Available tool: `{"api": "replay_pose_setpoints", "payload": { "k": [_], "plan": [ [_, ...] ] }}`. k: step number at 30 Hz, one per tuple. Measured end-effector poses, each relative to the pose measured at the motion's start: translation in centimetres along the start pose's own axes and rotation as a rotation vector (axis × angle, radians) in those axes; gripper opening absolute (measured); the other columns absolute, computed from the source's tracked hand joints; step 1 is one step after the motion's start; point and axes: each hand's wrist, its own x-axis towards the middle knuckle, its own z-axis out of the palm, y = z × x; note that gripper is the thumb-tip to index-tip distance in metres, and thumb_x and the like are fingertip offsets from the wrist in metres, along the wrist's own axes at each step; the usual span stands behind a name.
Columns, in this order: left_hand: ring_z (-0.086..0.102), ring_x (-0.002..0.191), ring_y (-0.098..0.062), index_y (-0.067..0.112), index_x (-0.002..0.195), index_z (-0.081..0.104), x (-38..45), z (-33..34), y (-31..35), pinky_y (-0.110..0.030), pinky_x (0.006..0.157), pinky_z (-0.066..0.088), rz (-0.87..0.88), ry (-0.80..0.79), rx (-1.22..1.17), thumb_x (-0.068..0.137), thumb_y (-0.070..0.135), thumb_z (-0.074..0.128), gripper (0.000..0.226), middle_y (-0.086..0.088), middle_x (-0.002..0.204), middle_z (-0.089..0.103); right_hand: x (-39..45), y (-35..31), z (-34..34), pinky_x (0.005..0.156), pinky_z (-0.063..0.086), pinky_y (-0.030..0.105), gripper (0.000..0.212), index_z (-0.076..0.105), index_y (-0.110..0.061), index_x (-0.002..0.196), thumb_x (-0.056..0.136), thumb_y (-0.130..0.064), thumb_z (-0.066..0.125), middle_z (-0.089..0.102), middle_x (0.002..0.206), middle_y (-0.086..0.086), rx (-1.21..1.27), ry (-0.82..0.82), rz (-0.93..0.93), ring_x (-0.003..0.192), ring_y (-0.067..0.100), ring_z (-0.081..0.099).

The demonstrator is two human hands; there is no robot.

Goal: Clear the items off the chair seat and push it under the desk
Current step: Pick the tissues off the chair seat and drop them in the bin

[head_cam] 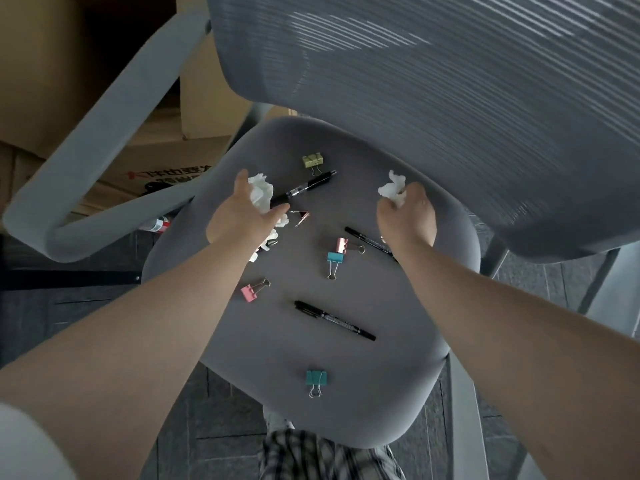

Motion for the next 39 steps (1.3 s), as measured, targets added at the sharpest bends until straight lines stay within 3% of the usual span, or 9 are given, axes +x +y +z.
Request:
{"api": "replay_pose_setpoints", "payload": {
  "k": [3, 7, 14, 17, 27, 30, 32, 36, 39],
  "plan": [
    [0.059, 0.112, -0.03, 0.03, 0.136, 0.031, 0.4, 0.7, 0.1, -0.034, 0.076, 0.041, 0.009, -0.065, 0.082, 0.082, 0.043, 0.06, 0.063, -0.003, 0.122, 0.062, -0.4, 0.1, 0.1, 0.061, 0.036, 0.029, 0.024, 0.047, -0.014, 0.108, 0.086, -0.008, 0.043, 0.055, 0.09, -0.002, -0.026, -0.02, -0.063, 0.076, 0.026, 0.051],
    [0.057, 0.094, -0.034, 0.012, 0.11, 0.047, 0.5, 1.2, -0.1, -0.034, 0.069, 0.038, 0.008, -0.016, 0.055, 0.084, 0.018, 0.052, 0.028, -0.014, 0.105, 0.061, -0.4, 0.4, 0.3, 0.065, 0.042, 0.03, 0.029, 0.06, -0.017, 0.105, 0.086, -0.008, 0.04, 0.063, 0.101, 0.004, -0.101, -0.096, -0.086, 0.085, 0.026, 0.055],
    [0.055, 0.089, -0.032, 0.007, 0.107, 0.051, -1.2, -0.3, -1.1, -0.033, 0.068, 0.035, 0.048, 0.082, -0.04, 0.084, 0.015, 0.054, 0.025, -0.015, 0.102, 0.06, -1.3, -0.4, 0.0, 0.057, 0.041, 0.027, 0.023, 0.059, -0.014, 0.089, 0.083, -0.007, 0.038, 0.062, 0.099, 0.009, -0.1, -0.153, -0.093, 0.078, 0.032, 0.058],
    [0.047, 0.079, -0.026, 0.011, 0.09, 0.045, -2.6, -1.5, -1.8, -0.033, 0.065, 0.034, 0.047, 0.071, -0.07, 0.084, 0.014, 0.055, 0.013, -0.011, 0.091, 0.055, -2.1, -1.8, -0.2, 0.052, 0.036, 0.024, 0.023, 0.06, -0.014, 0.091, 0.084, -0.008, 0.039, 0.063, 0.1, 0.009, -0.115, -0.191, -0.121, 0.075, 0.029, 0.056],
    [0.056, 0.084, -0.03, 0.011, 0.084, 0.045, -10.0, -7.7, -5.2, -0.032, 0.065, 0.037, 0.01, 0.056, -0.136, 0.083, 0.012, 0.056, 0.011, -0.007, 0.084, 0.055, -9.4, -8.6, -1.0, 0.072, 0.05, 0.036, 0.023, 0.06, -0.013, 0.098, 0.086, -0.012, 0.041, 0.063, 0.098, 0.01, -0.243, -0.371, -0.293, 0.086, 0.034, 0.061],
    [0.054, 0.079, -0.028, 0.013, 0.081, 0.043, -13.2, -10.2, -7.0, -0.032, 0.065, 0.037, -0.007, 0.098, -0.148, 0.083, 0.013, 0.055, 0.012, -0.004, 0.081, 0.054, -12.7, -10.4, -1.1, 0.063, 0.049, 0.032, 0.021, 0.058, -0.015, 0.093, 0.085, -0.011, 0.039, 0.063, 0.092, 0.009, -0.286, -0.43, -0.383, 0.073, 0.032, 0.06],
    [0.055, 0.081, -0.028, 0.013, 0.082, 0.044, -15.6, -11.6, -8.7, -0.033, 0.065, 0.04, -0.028, 0.127, -0.161, 0.083, 0.015, 0.055, 0.012, -0.004, 0.082, 0.054, -15.4, -11.3, -0.9, 0.052, 0.038, 0.025, 0.019, 0.056, -0.017, 0.092, 0.086, -0.01, 0.039, 0.06, 0.089, 0.007, -0.325, -0.463, -0.444, 0.064, 0.026, 0.054],
    [0.057, 0.079, -0.027, 0.01, 0.087, 0.05, -21.6, -13.0, -13.5, -0.032, 0.063, 0.04, -0.091, 0.199, -0.169, 0.085, 0.017, 0.054, 0.008, -0.007, 0.085, 0.058, -22.0, -11.6, -0.3, 0.048, 0.031, 0.023, 0.018, 0.055, -0.016, 0.091, 0.085, -0.008, 0.04, 0.061, 0.083, 0.006, -0.398, -0.525, -0.553, 0.065, 0.027, 0.053],
    [0.056, 0.079, -0.028, 0.013, 0.081, 0.047, -27.7, -13.0, -17.6, -0.031, 0.061, 0.038, -0.141, 0.258, -0.199, 0.085, 0.017, 0.053, 0.008, -0.006, 0.083, 0.057, -27.5, -10.6, 0.4, 0.045, 0.033, 0.021, 0.026, 0.058, -0.016, 0.099, 0.084, -0.009, 0.039, 0.062, 0.097, 0.009, -0.432, -0.59, -0.605, 0.07, 0.03, 0.061]
  ]
}}
